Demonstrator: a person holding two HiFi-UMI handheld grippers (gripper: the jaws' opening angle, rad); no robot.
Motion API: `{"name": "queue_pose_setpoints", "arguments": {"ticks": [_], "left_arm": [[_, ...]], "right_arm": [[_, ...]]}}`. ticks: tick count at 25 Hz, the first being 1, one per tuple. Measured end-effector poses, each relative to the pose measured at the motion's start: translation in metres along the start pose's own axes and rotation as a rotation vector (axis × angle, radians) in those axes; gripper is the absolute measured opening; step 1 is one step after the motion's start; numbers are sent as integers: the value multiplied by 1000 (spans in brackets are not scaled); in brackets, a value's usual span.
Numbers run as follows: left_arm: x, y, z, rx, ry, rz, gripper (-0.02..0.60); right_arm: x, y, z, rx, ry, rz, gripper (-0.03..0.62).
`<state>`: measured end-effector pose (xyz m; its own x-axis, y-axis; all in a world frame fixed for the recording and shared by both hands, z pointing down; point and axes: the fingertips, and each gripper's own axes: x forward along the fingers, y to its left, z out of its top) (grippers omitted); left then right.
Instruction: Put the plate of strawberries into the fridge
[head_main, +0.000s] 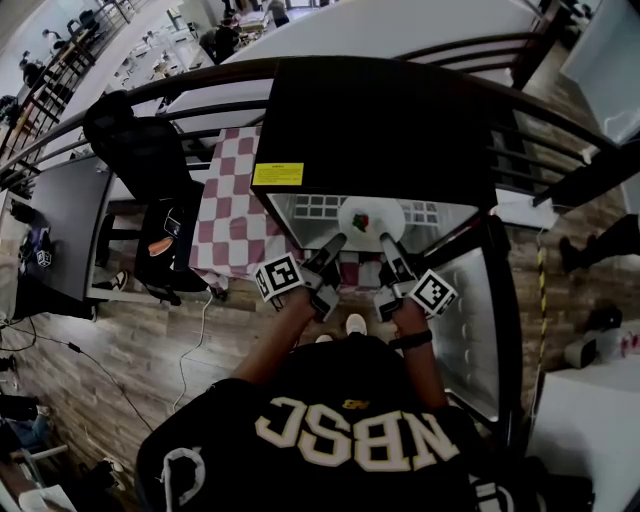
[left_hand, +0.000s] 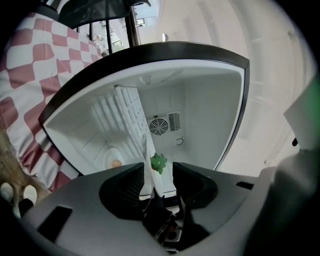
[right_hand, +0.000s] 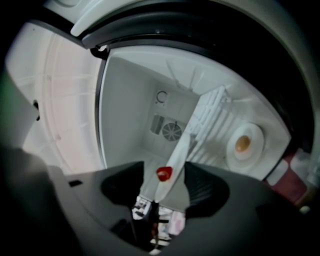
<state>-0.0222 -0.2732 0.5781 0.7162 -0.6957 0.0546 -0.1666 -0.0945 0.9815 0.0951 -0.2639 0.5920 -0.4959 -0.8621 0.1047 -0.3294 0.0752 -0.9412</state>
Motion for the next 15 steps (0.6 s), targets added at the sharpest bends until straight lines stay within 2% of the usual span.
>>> {"name": "queue_pose_setpoints", "arguments": {"ticks": [2,3,5,8,9,10,12,15], "left_arm": [[-7,1,-2,117,2,29,176],[-11,1,-3,208,7,50,176],[-18,-2,-7,447,32,95,176],[-18,-12,-19,856,89,149,176],[-16,-14,-24,962,103,165,176],[-14,-14,-28,1035,113,180,176],[-9,-10,-36,1085,124,197,176],[-3,0,-42,1084,140,217,176]], "right_arm": [[0,-1,-1,5,-1,-11,245],[0,-1,-2,13,-1,-12,245],[0,1,-1,5,-5,-1,245],[3,7,3,-26,-15,38,246],[2,4,2,-17,-17,22,245],[1,2,1,-11,-18,9,245],[0,1,0,-8,-20,2,245],[0,1,-1,-9,-14,2,245]]}}
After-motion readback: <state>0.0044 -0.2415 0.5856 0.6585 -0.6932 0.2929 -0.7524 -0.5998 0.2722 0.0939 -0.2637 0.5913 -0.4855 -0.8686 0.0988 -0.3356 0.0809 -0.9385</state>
